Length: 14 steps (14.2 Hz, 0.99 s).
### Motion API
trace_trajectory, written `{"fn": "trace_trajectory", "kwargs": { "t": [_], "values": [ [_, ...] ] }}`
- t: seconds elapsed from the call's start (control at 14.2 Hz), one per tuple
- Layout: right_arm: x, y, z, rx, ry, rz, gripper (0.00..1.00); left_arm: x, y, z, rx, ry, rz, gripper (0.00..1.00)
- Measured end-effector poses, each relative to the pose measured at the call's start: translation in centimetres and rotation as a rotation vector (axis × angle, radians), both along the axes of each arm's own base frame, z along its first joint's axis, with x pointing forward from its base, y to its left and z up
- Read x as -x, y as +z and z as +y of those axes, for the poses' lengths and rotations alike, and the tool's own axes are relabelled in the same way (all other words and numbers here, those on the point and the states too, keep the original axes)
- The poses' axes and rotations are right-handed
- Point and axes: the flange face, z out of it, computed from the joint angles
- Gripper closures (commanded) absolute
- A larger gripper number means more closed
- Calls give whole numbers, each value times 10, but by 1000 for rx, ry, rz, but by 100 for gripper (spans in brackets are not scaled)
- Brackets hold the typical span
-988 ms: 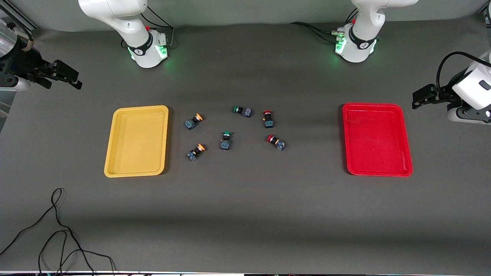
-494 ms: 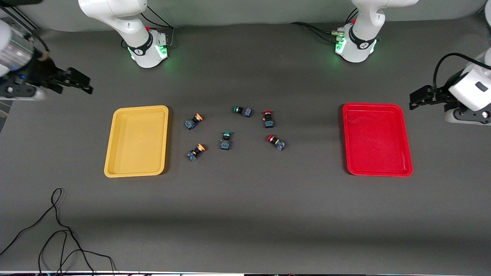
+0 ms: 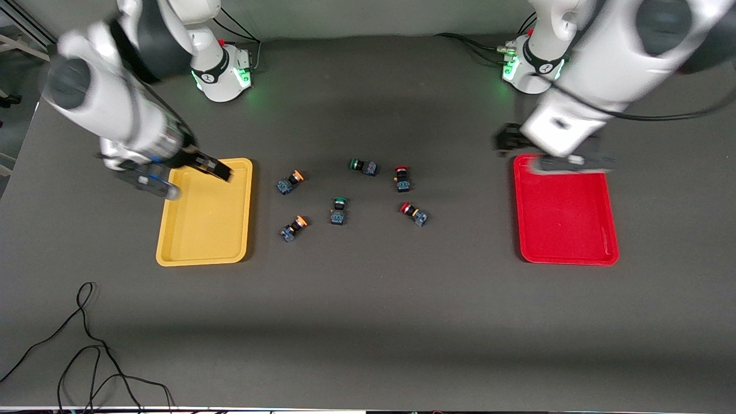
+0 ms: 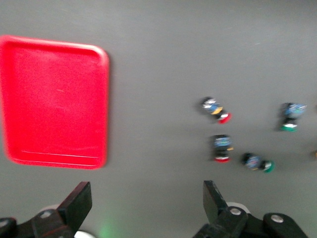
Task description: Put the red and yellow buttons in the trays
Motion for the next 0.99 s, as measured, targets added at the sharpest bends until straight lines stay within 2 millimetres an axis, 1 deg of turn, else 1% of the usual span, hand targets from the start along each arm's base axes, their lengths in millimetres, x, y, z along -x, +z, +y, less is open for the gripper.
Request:
{"fn": "trace_trajectory", "kwargs": {
  "t": [0.07, 0.14, 0.21, 0.28, 0.35, 0.42, 0.56, 0.71, 0.85, 0.99],
  "values": [
    [4, -32, 13, 6, -32, 22, 0, 13, -7, -38, 7, 22, -13, 0],
    [8, -63, 26, 12, -51, 45, 0, 26, -15, -71, 12, 33, -20, 0],
    [13, -95, 37, 14, -76, 56, 0, 39, -27, -99, 9, 34, -24, 0],
    [18, -124, 46, 14, -104, 58, 0, 48, -40, -121, 2, 31, -26, 0],
    [25, -151, 52, 16, -131, 62, 0, 54, -55, -138, -6, 26, -29, 0],
    [31, -175, 57, 19, -157, 68, 0, 59, -74, -151, -17, 21, -36, 0],
    [40, -211, 64, 21, -202, 77, 0, 66, -122, -167, -26, 28, -54, 0],
    [47, -238, 67, 14, -218, 70, 0, 72, -175, -170, -35, 35, -47, 0],
    [56, -258, 64, 19, -224, 83, 0, 75, -222, -168, -54, 25, -31, 0],
    [62, -266, 61, 29, -224, 101, 0, 74, -261, -170, -61, 22, -11, 0]
  ]
}}
